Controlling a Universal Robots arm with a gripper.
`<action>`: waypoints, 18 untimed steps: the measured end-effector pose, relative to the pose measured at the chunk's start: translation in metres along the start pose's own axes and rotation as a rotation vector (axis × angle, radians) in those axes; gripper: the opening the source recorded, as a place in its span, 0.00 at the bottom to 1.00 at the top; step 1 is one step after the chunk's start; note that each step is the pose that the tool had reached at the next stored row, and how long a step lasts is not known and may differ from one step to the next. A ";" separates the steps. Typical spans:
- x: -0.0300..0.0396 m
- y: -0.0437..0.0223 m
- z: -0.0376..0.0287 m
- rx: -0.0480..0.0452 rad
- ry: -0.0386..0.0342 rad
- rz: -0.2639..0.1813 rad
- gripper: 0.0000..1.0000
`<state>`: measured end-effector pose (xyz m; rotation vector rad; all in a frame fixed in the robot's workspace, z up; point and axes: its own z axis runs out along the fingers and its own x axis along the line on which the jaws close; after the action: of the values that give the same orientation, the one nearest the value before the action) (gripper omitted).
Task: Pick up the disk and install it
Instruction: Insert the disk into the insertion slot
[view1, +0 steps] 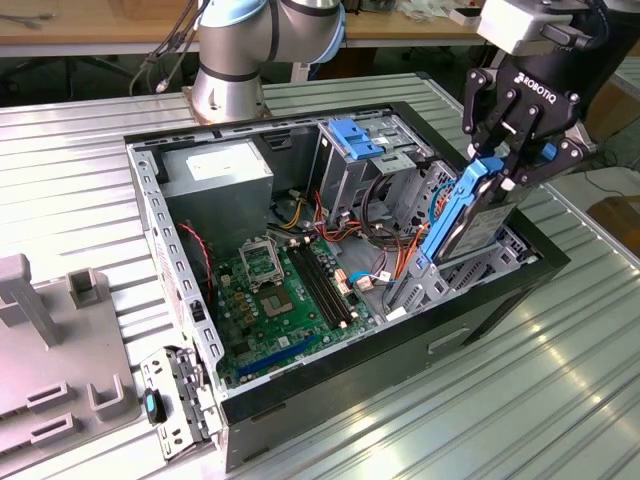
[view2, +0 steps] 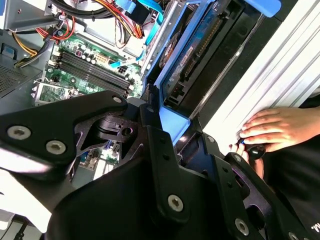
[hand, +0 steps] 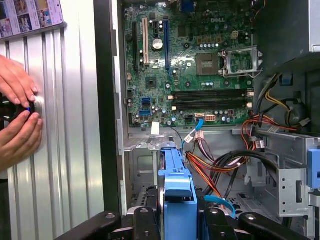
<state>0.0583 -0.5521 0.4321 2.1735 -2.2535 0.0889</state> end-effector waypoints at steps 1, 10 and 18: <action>0.0000 -0.0001 0.0005 0.0000 0.0000 0.000 0.37; 0.0004 -0.0004 0.0053 0.0000 0.0000 0.000 0.37; 0.0006 -0.0004 0.0120 0.0000 -0.0001 0.000 0.37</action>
<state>0.0591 -0.5533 0.4201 2.1736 -2.2535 0.0888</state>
